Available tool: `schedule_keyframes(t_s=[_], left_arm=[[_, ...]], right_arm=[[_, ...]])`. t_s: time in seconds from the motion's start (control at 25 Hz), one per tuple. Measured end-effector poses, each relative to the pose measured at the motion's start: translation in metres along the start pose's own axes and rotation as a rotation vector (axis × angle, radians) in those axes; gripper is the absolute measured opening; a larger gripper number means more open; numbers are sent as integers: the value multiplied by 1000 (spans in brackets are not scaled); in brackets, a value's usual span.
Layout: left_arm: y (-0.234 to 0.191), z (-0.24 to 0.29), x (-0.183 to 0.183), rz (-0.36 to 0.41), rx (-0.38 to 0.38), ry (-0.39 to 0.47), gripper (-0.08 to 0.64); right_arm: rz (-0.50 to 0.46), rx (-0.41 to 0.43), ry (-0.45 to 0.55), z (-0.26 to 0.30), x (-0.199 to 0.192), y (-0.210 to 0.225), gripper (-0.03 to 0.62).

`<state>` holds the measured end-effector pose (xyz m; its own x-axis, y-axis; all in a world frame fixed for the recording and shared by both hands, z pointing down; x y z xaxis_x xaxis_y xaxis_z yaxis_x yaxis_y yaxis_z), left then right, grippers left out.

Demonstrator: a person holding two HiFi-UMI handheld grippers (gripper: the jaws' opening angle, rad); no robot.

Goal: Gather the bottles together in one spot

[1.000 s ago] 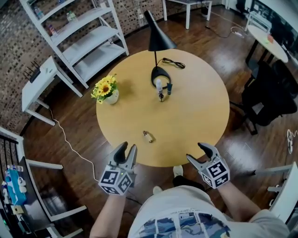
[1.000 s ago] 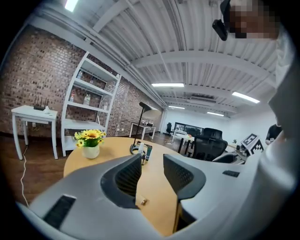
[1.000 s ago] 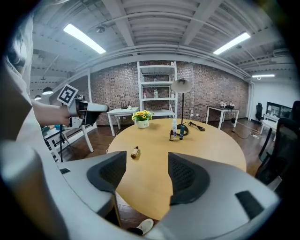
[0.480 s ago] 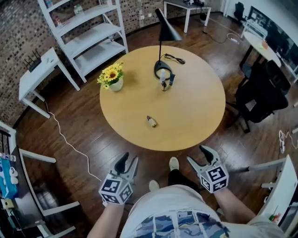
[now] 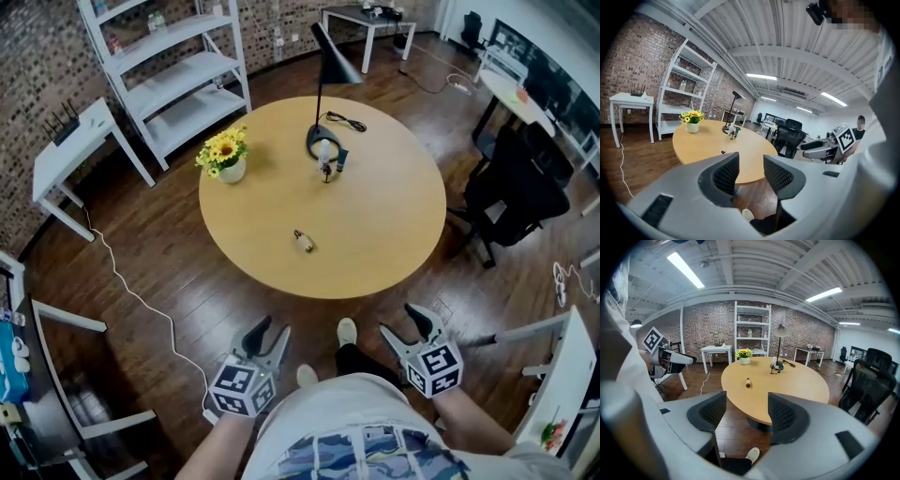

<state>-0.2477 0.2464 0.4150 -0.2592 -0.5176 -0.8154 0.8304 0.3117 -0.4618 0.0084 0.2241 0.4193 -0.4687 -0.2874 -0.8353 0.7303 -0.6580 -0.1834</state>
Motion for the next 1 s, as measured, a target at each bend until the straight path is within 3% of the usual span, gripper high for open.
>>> schedule_keyframes(t_s=[0.24,0.44,0.68,1.0], left_arm=[[-2,-6,-1,2,13,12,138],[-12,-7,1,-41,25,35,163],[-33,-6,-2,-74,115,33,163],[-56,-2,7,-149,275,51,163]], right_arm=[[-33,29,10,9,6,-7,301],[-71,86,-2,45,7,-12,301],[-131,199,-39,109,0,-18,298],[-130,348,-58,236,15,-10,279]])
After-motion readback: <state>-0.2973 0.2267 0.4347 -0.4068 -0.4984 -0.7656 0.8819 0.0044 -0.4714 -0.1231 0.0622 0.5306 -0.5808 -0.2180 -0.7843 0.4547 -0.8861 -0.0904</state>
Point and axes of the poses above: the fingertips, and each gripper's own axes: z forward along the fingers, y to its right, x out of its top, the point moved 2 cm from there along -z, backward along the fingers, and after that the axes turned 10 degrees about -z, right-handed, at the moved point
